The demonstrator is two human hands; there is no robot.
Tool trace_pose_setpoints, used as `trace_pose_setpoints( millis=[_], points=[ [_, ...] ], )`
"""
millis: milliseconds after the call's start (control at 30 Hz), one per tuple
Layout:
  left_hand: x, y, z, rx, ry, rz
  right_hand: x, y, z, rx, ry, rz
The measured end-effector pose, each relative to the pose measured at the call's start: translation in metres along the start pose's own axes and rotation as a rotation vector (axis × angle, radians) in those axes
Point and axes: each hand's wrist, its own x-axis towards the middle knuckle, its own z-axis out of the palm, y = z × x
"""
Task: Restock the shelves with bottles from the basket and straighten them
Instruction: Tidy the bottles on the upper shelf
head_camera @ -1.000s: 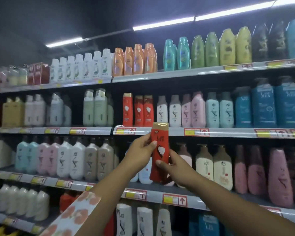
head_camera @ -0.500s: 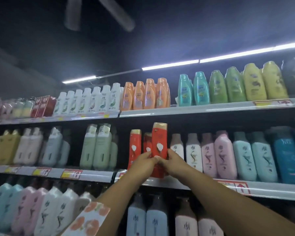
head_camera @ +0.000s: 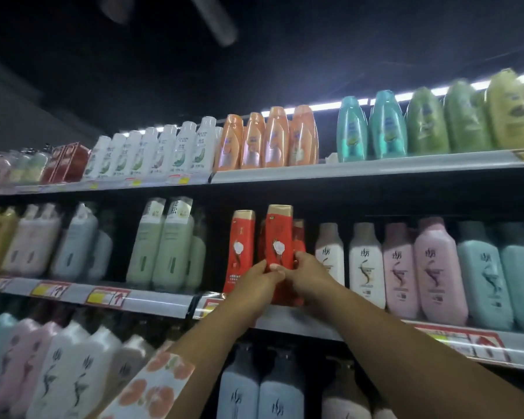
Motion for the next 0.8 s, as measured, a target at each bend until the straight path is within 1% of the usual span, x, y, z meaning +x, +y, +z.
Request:
trace_pose_setpoints(
  millis=[133, 233, 300, 400, 500, 533, 600, 667, 733, 800],
  points=[
    [0.000, -0.005, 0.000, 0.068, 0.050, -0.051, 0.005, 0.004, 0.000, -0.027, -0.103, 0.079],
    [-0.005, -0.004, 0.001, 0.084, 0.074, -0.068, 0.007, 0.004, 0.001, -0.056, -0.145, 0.119],
    [-0.011, -0.002, 0.001, 0.074, 0.076, -0.051, 0.006, 0.003, -0.001, -0.137, -0.135, 0.115],
    [-0.023, -0.001, -0.001, 0.177, 0.091, 0.052, 0.000, 0.000, -0.003, -0.147, -0.073, 0.076],
    [-0.034, -0.004, -0.007, 0.398, 0.146, 0.197, -0.020, -0.009, -0.009, -0.300, 0.123, -0.092],
    [-0.040, -0.003, -0.010, 0.498, 0.148, 0.251, -0.028, -0.011, -0.011, -0.357, 0.163, -0.150],
    [-0.054, 0.000, -0.014, 0.686, 0.131, 0.323, -0.047, -0.016, -0.017, -0.507, 0.166, -0.253],
    [-0.070, 0.002, -0.017, 0.902, 0.137, 0.325, -0.073, -0.019, -0.021, -0.717, 0.124, -0.307],
    [-0.089, 0.000, -0.016, 1.141, 0.163, 0.358, -0.104, -0.021, -0.025, -0.904, 0.112, -0.301],
    [-0.112, -0.005, -0.013, 1.307, 0.161, 0.393, -0.139, -0.023, -0.031, -1.057, 0.073, -0.257]
  ],
)
